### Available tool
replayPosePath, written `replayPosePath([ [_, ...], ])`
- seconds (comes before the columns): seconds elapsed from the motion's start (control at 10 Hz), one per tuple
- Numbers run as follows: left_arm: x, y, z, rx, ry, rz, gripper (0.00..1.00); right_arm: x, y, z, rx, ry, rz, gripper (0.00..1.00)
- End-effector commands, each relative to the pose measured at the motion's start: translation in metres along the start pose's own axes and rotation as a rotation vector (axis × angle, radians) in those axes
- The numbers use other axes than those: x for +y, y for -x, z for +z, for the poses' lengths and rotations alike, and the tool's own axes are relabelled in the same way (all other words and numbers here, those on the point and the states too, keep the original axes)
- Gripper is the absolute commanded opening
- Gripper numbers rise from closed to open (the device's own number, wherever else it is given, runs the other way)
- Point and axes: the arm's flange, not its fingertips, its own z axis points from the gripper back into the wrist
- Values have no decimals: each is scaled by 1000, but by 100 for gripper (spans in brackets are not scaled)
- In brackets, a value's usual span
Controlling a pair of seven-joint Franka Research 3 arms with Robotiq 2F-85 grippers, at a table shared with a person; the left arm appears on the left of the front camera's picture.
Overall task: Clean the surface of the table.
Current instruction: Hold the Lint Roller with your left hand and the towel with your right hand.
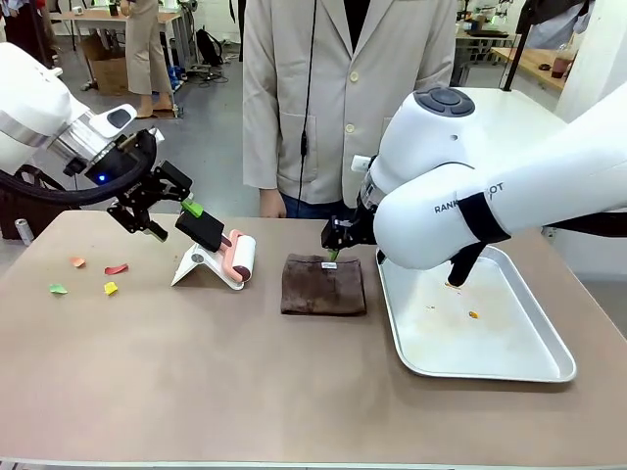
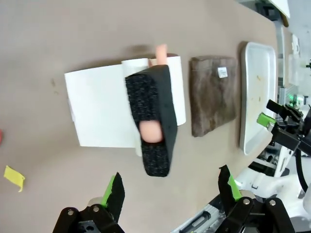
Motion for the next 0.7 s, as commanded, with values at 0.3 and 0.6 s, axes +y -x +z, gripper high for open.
replayPosePath([
  [0.3,0,0,0,0,0,0,100,2,3,3,-11,7,30,100],
  [0.6,2,-1,-1,5,-11,13,100,9,-16,-11,30,47,-28,100],
])
